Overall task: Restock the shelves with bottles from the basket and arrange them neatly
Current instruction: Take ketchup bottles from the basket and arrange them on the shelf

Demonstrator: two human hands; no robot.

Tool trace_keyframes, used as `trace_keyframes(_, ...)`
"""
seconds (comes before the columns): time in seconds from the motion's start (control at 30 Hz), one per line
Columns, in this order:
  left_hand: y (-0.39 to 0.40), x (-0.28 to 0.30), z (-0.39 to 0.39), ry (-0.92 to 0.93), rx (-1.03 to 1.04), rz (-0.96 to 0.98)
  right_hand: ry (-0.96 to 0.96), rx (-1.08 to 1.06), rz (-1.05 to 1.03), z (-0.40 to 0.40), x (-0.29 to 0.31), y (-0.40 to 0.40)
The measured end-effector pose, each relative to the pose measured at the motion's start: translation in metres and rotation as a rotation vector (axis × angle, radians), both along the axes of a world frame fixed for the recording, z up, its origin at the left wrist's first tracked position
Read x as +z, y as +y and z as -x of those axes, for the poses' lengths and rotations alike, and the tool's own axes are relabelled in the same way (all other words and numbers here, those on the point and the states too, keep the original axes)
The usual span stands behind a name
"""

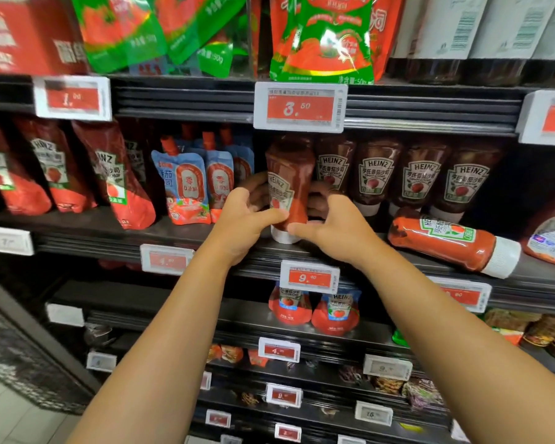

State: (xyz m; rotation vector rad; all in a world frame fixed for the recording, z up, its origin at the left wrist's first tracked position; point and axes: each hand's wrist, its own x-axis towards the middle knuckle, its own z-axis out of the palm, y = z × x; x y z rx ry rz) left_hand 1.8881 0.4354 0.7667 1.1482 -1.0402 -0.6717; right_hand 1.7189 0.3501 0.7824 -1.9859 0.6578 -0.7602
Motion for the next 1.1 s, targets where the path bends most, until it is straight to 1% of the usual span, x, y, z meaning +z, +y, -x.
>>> trace_keyframes(0.07,-0.002,-0.001,0.000,-0.079,0.061,-0.010,0.017,0.052,0.003,0.005,0.002,-0.004)
trace_keyframes(0.13,-0.003,-0.001,0.000,-0.122,0.091,-0.022,0.044,0.055,0.014,0.007,0.001,-0.007)
trace_keyframes(0.23,-0.004,-0.001,0.002,-0.171,0.138,-0.020,0.073,0.018,0.020,0.005,-0.001,-0.006)
trace_keyframes(0.3,-0.005,-0.001,0.003,-0.206,0.175,-0.020,0.098,-0.026,0.072,0.001,0.000,-0.003)
trace_keyframes(0.4,-0.008,-0.002,0.002,-0.232,0.232,-0.034,0.136,-0.098,0.174,-0.006,0.001,-0.001)
trace_keyframes(0.53,-0.010,-0.003,0.002,-0.259,0.319,-0.046,0.216,-0.153,0.253,-0.018,-0.001,-0.005)
trace_keyframes(0.67,-0.012,-0.002,0.002,-0.293,0.345,-0.033,0.292,-0.160,0.293,-0.023,-0.002,-0.009)
trace_keyframes(0.8,-0.012,0.000,0.004,-0.298,0.347,-0.050,0.306,-0.158,0.276,-0.019,0.001,-0.006)
trace_keyframes(0.9,-0.009,0.003,0.008,-0.298,0.347,-0.069,0.316,-0.137,0.270,-0.010,0.007,-0.002)
trace_keyframes(1.0,0.000,0.009,0.017,-0.346,0.372,-0.085,0.359,-0.196,0.315,0.016,0.016,0.002)
trace_keyframes(1.07,0.011,0.008,0.027,-0.409,0.502,-0.053,0.334,-0.206,0.306,0.045,0.025,0.001)
trace_keyframes(1.1,0.018,0.006,0.034,-0.436,0.580,0.003,0.316,-0.219,0.314,0.064,0.030,-0.001)
